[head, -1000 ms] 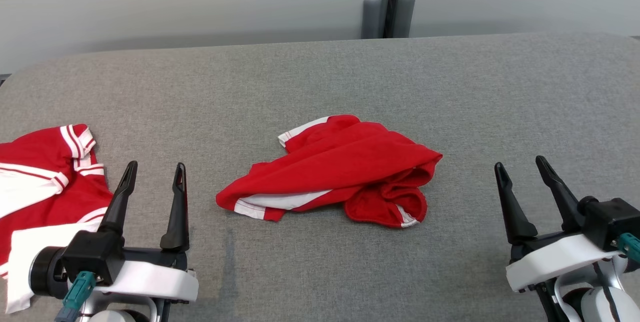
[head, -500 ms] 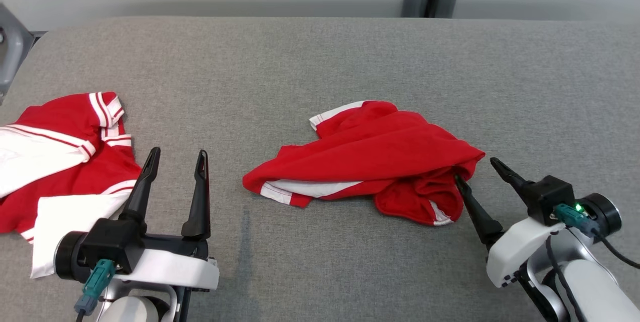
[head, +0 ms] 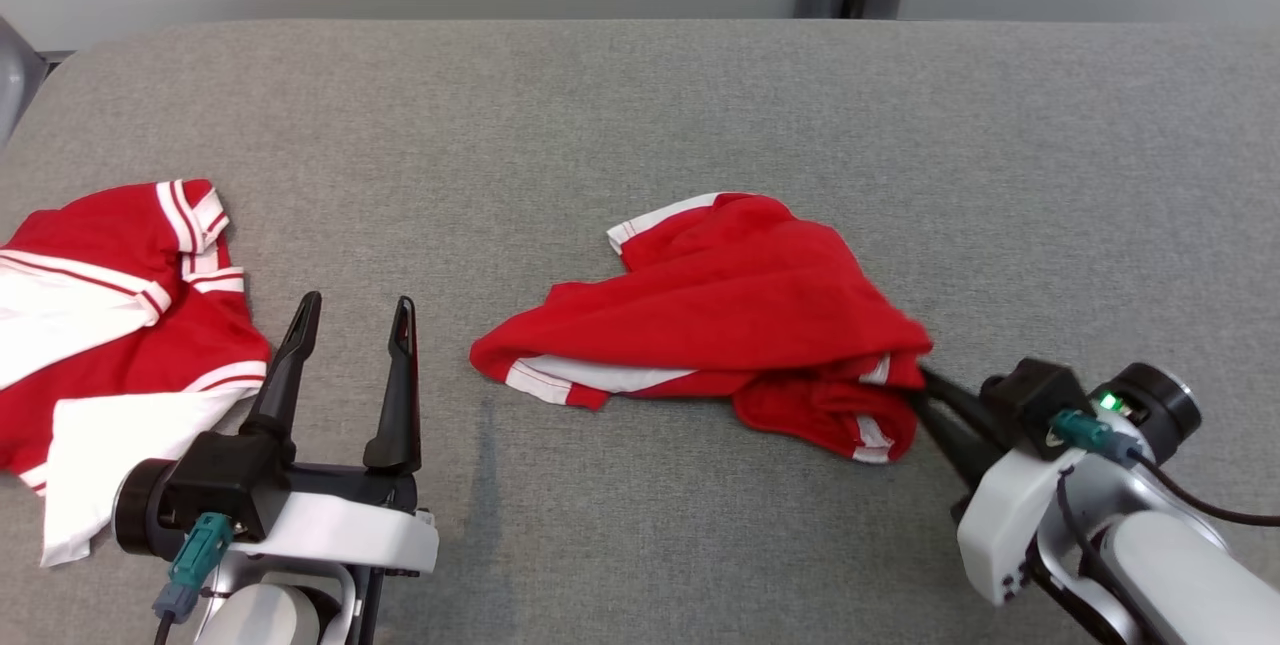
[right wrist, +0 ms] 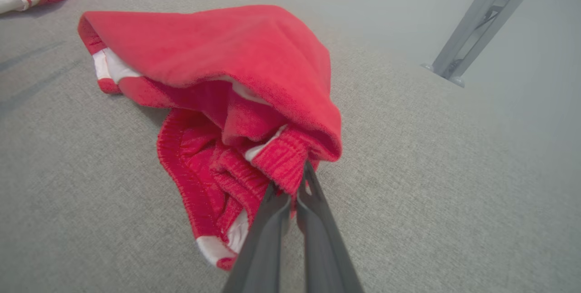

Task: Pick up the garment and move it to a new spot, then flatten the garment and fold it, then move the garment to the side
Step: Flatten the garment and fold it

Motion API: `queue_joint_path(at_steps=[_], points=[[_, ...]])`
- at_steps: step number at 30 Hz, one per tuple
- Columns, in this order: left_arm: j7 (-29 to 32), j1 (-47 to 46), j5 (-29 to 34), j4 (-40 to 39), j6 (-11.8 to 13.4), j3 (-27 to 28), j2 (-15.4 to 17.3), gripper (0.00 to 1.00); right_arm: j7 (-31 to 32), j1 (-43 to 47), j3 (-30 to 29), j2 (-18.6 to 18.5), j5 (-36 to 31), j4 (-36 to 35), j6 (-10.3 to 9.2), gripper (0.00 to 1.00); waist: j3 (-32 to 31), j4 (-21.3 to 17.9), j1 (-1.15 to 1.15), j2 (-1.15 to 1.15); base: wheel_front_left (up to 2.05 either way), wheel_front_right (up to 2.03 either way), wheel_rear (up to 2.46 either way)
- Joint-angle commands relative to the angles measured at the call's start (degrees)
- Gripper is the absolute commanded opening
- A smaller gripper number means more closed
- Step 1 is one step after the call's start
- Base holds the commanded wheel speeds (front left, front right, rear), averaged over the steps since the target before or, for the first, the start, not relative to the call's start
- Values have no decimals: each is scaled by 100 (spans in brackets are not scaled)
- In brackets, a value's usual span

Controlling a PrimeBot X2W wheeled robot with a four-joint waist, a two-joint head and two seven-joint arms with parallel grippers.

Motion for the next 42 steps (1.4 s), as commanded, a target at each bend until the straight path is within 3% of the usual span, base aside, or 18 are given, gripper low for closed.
queue_joint_path(at_steps=[1,7,12,16,21,26,32,36,42], points=[[-31,-119,-22,11,-30,28,14,100,152,-70,246,-250,199,-234,0,0,-2,-49,0,0,0,0,0],[-57,-95,-33,12,-37,48,59,100,814,-343,1171,-1397,1444,-1689,0,0,17,-184,0,0,0,0,0],[-53,-123,-40,-10,-38,56,95,100,1182,-777,1591,-2245,2411,-2900,-1,0,63,-232,0,0,0,0,0],[-61,-132,-41,-12,-28,65,115,100,1079,-1042,1592,-2509,2865,-3353,0,0,80,-249,0,0,0,0,0],[-67,-158,-39,-7,-38,37,114,100,706,-1324,1386,-2619,4007,-3626,0,0,112,-229,0,0,0,0,0],[-50,-273,-27,-19,-54,-2,100,100,456,-1591,1073,-2670,5536,-3076,2,0,264,-165,0,0,0,0,0],[-52,-508,0,48,-156,-138,-6,100,795,-1918,893,-2385,7068,-1788,2,0,608,62,0,0,0,0,0],[-80,-675,13,148,-246,-246,-95,100,1033,-2088,775,-2113,7500,-868,2,0,854,226,0,0,0,0,0],[-115,-903,57,325,-401,-390,-235,100,1237,-2126,735,-1841,7415,8,2,0,1107,403,0,0,0,0,0]])
